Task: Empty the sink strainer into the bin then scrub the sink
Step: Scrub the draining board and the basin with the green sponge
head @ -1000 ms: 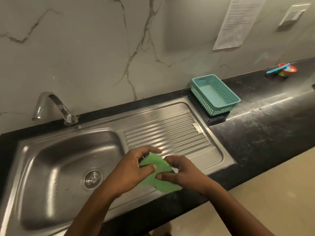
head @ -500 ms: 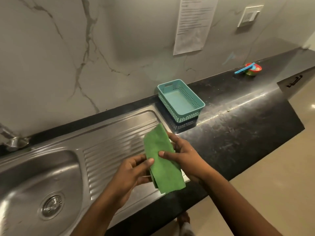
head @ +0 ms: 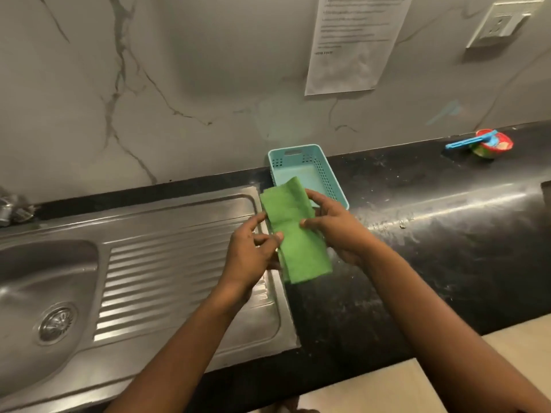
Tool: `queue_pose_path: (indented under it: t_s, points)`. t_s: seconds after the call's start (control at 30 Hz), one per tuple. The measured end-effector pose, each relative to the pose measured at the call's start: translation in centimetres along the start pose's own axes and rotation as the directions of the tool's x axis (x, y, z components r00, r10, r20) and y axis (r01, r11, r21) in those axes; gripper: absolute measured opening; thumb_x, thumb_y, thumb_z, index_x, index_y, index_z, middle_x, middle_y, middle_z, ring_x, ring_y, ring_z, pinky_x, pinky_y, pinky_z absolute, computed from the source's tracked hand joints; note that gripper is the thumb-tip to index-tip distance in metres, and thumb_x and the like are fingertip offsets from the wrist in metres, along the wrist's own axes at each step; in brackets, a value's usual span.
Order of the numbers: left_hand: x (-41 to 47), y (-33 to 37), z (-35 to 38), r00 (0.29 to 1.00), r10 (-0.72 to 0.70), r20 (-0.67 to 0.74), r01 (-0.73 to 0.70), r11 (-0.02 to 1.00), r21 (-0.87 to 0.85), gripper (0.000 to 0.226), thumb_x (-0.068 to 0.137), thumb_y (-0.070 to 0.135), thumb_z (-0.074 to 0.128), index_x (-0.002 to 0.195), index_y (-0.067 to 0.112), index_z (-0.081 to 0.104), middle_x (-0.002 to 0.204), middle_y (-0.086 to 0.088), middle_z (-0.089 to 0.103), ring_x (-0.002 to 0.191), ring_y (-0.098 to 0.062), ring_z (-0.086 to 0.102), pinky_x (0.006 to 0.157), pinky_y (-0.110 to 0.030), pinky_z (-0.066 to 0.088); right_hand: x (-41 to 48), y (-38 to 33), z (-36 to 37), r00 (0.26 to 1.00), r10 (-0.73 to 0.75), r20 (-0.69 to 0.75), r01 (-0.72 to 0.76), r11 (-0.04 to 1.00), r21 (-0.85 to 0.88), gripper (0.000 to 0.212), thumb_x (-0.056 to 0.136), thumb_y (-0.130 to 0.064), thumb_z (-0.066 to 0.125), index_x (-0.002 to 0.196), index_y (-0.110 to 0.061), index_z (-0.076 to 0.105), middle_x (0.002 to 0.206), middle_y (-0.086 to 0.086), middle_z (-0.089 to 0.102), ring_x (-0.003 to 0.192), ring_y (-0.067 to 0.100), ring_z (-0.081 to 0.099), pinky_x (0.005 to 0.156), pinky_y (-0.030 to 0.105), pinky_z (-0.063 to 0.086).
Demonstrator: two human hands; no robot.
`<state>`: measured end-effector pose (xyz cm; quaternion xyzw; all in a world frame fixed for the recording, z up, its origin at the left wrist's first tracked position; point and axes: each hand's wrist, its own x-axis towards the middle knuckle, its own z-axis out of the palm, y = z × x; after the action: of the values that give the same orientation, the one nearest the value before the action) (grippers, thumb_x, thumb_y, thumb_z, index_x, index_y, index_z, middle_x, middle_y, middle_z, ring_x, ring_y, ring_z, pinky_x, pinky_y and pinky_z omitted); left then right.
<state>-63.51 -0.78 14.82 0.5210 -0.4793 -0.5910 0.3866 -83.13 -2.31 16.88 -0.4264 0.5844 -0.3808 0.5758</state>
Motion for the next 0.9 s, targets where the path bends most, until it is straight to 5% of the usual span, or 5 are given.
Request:
queue_pose_path:
  t_s: [0.2,0.3,0.5,0.9]
  points:
    - [4.1,1.0,2.4,0.996,-0.074,-0.048,0.071,0.996,-0.054,0.049,0.099,0.015,0.070,0.145,0.012,0.053,0.106,-0.011,0.079,0.082,-0.024,0.078,0.073,-0.035,0.064,9.3,-2.8,-4.0,0.997,0.034,-0.068,-0.037,0.999,-0.032,0.068,0.095,0.013,0.049,0.149,-0.028,0.054,0.124,0.011,0.070,0.102,0.026,0.072,0.071,0.036,0.063]
    - [4.1,0.7,2.0,0.995,-0.065,-0.080,0.065,0.998,-0.006,0.036,0.099,0.018,0.071,0.135,0.015,0.064,0.108,-0.007,0.079,0.093,-0.028,0.079,0.084,-0.044,0.063,13.0,-2.7,-4.7,0.992,0.076,-0.098,-0.085,0.991,-0.100,0.068,0.095,0.013,0.045,0.151,-0.025,0.053,0.117,0.009,0.068,0.100,0.026,0.069,0.071,0.036,0.060]
    - [2.1,0.2,0.6,0.990,-0.063,-0.129,0.063,0.998,-0.007,0.018,0.098,0.018,0.072,0.116,0.018,0.074,0.107,-0.015,0.080,0.094,-0.031,0.078,0.077,-0.035,0.062,17.3,-0.7,-4.3,0.982,0.104,-0.157,-0.131,0.976,-0.175,0.061,0.096,0.012,0.036,0.145,-0.017,0.057,0.099,0.003,0.068,0.081,0.018,0.066,0.059,0.030,0.054]
    - [0.8,0.7,-1.0,0.989,-0.068,-0.130,0.076,0.995,0.059,0.017,0.099,0.015,0.069,0.115,0.015,0.075,0.110,-0.017,0.079,0.100,-0.033,0.076,0.083,-0.039,0.060,18.9,2.3,-4.4,0.974,0.100,-0.201,-0.178,0.892,-0.417,0.085,0.095,0.004,0.064,0.166,-0.017,0.022,0.154,0.020,0.048,0.134,0.038,0.054,0.109,0.047,0.050]
